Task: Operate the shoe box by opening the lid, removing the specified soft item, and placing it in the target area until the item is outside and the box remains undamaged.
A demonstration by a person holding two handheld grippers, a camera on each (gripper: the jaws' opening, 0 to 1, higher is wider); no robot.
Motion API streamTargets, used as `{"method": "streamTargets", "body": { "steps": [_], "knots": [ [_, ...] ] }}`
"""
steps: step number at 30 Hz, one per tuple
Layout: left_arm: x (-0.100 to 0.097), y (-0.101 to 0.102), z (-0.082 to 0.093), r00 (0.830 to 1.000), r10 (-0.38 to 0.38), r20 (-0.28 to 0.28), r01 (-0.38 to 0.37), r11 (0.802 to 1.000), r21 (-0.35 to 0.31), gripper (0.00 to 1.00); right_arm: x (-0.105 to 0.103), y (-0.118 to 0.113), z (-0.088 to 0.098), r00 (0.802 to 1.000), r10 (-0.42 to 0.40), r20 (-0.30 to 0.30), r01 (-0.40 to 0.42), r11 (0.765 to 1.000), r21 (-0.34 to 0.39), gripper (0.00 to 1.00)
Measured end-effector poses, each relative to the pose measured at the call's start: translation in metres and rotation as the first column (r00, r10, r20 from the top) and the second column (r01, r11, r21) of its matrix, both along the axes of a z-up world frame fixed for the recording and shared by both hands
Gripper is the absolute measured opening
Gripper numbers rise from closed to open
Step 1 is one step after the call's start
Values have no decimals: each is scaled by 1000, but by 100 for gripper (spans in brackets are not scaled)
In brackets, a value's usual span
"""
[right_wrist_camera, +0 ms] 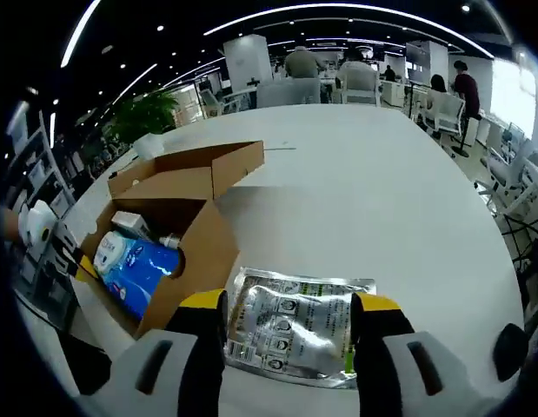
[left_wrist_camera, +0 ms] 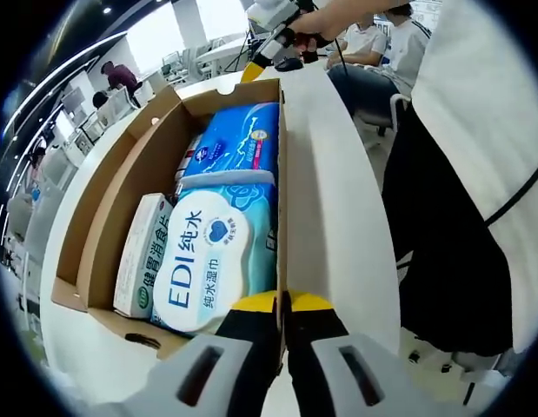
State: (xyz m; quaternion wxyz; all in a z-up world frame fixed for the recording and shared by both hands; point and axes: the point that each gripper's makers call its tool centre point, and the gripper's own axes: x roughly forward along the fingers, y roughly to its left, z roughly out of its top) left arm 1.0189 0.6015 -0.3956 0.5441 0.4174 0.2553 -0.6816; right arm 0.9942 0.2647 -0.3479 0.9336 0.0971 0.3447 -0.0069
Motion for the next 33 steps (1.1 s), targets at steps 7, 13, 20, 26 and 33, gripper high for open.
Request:
{"method": "streamTargets", "body": {
  "steps": [7,13,20,26,33],
  "knots": [
    [-1,0,1,999,-41,27,42,999,-17,2,9,29,46,991,101,89,-95,993,-63,66],
    [0,0,1,999,-17,38,19,999,-33,3,18,87,65,943,330,44,-323,939,-119,45],
    [-1,1,0,999,-29,44,30,999,-24,3,45,92,81,954,283,99,-274,957,-96,58],
    [-1,2,0,999,-6,36,6,1000,-13,3,40,104,78,901,432,19,-417,879,-230,56],
    [-1,2,0,999,1,44,0,1000,-22,3,33,117,69,792,595,-136,-604,734,-311,54]
  ]
}}
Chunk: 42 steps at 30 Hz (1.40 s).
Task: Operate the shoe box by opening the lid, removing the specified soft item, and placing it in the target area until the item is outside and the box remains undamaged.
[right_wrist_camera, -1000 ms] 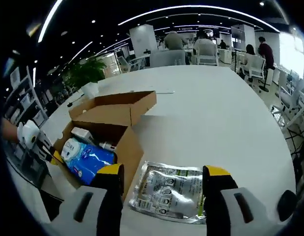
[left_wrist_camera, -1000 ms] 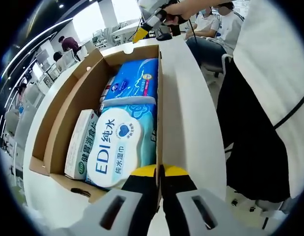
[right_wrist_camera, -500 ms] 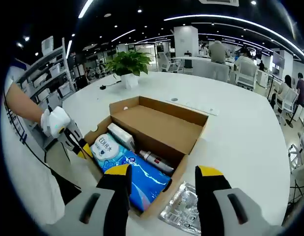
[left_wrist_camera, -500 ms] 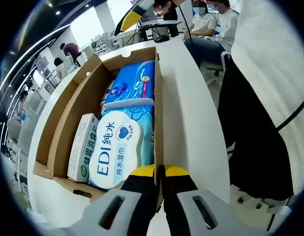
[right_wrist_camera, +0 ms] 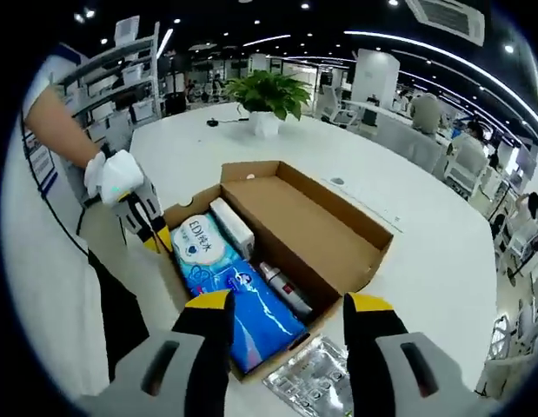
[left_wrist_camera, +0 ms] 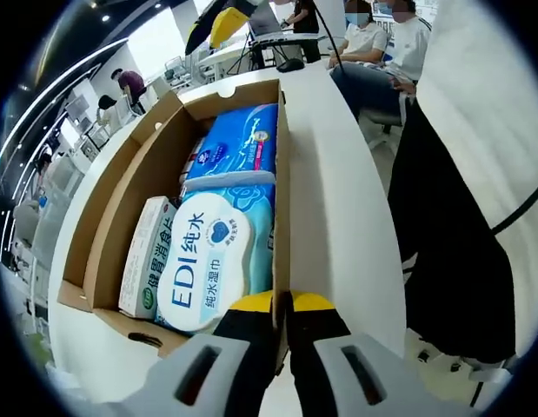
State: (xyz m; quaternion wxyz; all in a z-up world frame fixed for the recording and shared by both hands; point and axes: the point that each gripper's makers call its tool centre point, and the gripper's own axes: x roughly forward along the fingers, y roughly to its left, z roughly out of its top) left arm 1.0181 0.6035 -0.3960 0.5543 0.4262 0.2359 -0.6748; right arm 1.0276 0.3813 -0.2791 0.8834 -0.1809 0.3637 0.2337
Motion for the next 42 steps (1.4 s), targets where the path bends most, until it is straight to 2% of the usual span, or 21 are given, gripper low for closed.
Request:
{"method": "streamTargets", "body": {
  "steps": [3,5,7,12,14,16,18,19,21,24,25,30,32,35,38,42],
  "knots": [
    [1,-1,0,1000,6,-14,-6,1000,11,3,-2,4,-6,996,84,-38,-86,994,-61,54],
    [0,0,-1,1000,-3,-5,3,1000,13,3,-2,10,-9,987,144,-72,-148,987,-62,57],
    [0,0,-1,1000,-16,9,16,1000,9,4,-4,15,-9,980,167,-112,-173,984,-50,60],
    [1,-1,-1,1000,-7,12,7,1000,20,4,9,16,-11,973,191,-132,-201,977,-67,59],
    [1,-1,0,1000,-3,9,2,1000,19,4,14,10,-11,975,185,-124,-201,971,-130,59],
    [1,-2,0,1000,12,7,-12,1000,25,4,20,-3,-12,977,169,-128,-195,953,-232,55],
    [1,-1,0,1000,-10,12,10,1000,22,3,22,2,-18,971,201,-127,-223,953,-203,53],
    [1,-1,0,1000,-13,11,12,1000,20,3,22,7,-21,967,209,-147,-232,959,-163,54],
    [1,-1,0,1000,-16,12,16,1000,22,3,15,13,-23,956,220,-196,-249,959,-135,57],
    [2,-1,0,1000,-15,11,15,1000,23,3,16,16,-32,943,253,-216,-289,945,-156,58],
    [2,-1,0,1000,-13,12,13,1000,22,3,15,17,-36,933,276,-232,-318,933,-169,59],
    [3,-1,0,1000,-11,25,11,1000,18,3,13,30,-48,909,292,-298,-343,930,-134,62],
    [3,-1,0,999,-15,30,15,1000,13,3,14,34,-53,897,319,-306,-376,915,-149,62],
    [3,-1,1,999,-14,32,13,1000,13,3,12,40,-57,880,338,-333,-401,905,-142,61],
    [3,-1,0,999,-17,33,16,1000,13,3,13,41,-64,872,347,-346,-413,900,-140,62],
    [3,0,-1,999,-17,34,17,1000,12,3,9,45,-77,838,365,-405,-446,886,-126,63]
  ]
}}
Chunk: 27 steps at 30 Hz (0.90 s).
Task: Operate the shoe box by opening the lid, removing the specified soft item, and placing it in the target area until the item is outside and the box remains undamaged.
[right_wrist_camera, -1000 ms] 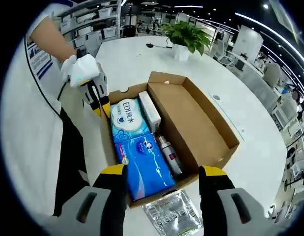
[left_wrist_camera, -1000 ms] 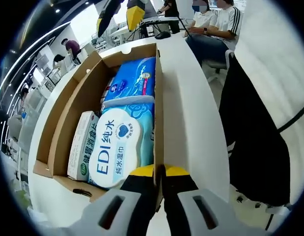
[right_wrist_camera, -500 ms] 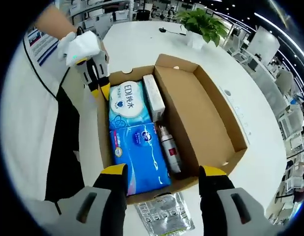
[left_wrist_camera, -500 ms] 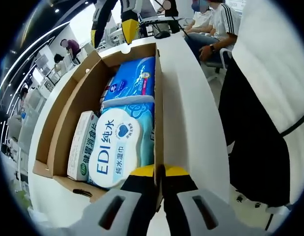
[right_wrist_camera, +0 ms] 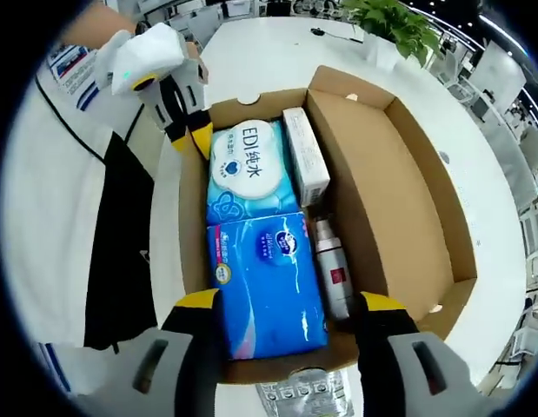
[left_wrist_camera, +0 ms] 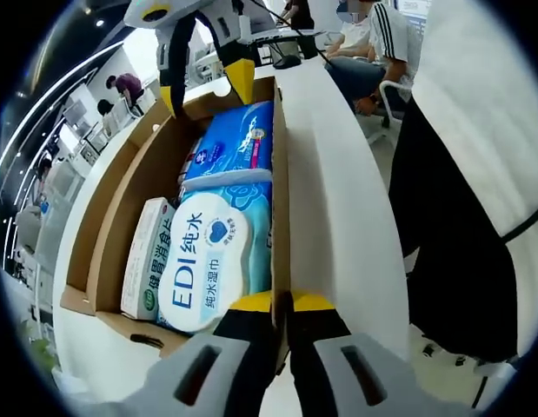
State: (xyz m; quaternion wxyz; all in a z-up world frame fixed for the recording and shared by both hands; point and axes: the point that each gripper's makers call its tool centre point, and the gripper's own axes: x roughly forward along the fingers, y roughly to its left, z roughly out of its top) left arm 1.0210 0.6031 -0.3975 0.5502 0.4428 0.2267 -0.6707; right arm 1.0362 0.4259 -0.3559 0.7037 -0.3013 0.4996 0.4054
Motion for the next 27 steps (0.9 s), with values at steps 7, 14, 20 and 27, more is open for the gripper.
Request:
{"method": "streamTargets", "body": {
  "steps": [7,14,20,27],
  "knots": [
    [-1,0,-1,1000,2,0,-2,1000,0,4,6,8,-4,999,-3,-52,4,1000,6,64],
    [-1,1,-2,1000,4,3,-4,1000,-2,4,-9,15,-21,990,108,-89,-116,990,-83,61],
    [-1,0,-2,1000,6,4,-6,1000,-1,4,-8,11,-34,984,124,-129,-138,984,-109,62],
    [-2,0,-1,1000,2,6,-2,1000,-3,4,-13,10,-44,985,85,-151,-104,987,-121,63]
  ]
}}
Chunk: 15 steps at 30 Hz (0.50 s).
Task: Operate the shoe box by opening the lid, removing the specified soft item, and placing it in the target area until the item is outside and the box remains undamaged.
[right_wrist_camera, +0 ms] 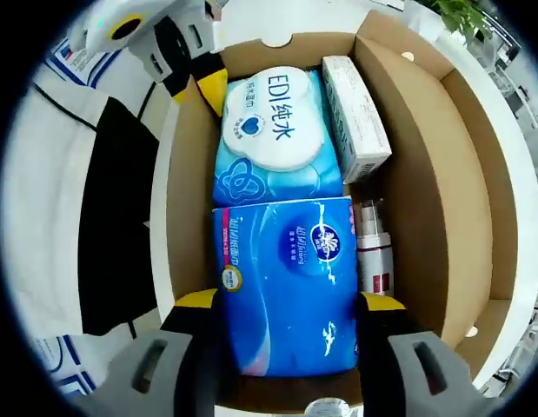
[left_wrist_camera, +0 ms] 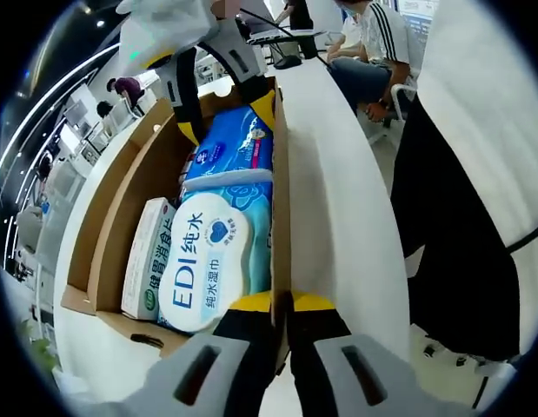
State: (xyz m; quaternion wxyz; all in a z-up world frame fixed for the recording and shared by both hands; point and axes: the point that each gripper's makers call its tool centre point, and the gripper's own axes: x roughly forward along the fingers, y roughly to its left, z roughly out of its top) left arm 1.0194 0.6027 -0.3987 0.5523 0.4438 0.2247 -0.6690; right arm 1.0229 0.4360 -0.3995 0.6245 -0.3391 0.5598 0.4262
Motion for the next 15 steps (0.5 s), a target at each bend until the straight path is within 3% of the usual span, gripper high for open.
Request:
{"method": "streamTargets", "body": {
  "steps": [9,15],
  "knots": [
    [-1,-1,1,1000,-11,2,11,1000,-3,3,4,-3,1,1000,-27,6,27,1000,-2,62],
    [-1,-1,2,1000,-9,-2,9,1000,-2,3,2,-1,-3,999,-30,-20,29,999,-32,64]
  ]
}}
